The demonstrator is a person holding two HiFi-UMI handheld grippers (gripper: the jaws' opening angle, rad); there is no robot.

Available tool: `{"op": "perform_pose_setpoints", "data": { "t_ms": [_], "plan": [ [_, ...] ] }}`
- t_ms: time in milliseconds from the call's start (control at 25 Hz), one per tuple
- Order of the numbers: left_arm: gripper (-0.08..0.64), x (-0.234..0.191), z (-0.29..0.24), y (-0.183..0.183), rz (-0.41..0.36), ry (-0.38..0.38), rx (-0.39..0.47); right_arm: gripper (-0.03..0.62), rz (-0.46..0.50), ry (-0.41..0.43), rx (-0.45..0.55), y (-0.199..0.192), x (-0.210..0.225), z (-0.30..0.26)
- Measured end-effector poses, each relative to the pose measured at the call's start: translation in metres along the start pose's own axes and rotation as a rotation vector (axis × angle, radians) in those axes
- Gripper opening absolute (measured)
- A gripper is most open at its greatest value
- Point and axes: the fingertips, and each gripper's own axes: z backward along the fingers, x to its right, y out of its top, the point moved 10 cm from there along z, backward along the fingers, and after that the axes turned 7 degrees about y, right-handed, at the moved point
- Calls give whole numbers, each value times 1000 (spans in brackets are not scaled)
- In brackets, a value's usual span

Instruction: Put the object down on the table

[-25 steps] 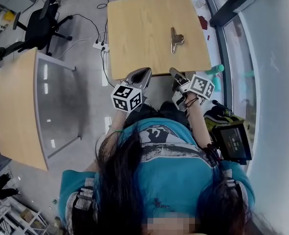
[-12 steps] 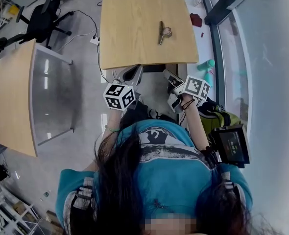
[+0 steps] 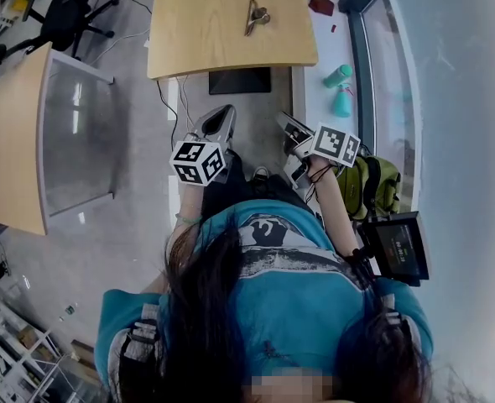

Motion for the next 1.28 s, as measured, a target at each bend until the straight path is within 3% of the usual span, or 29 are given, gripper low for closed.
{"op": "perform_pose_setpoints", "data": {
  "t_ms": [440,1280],
  "plan": [
    [2,55,56,-39,-29,8,-3,38,26,26,-60,-46,-4,42],
    [3,65,57,-39,-68,-7,20,28,92,33,-81,-46,-5,40]
  ]
}}
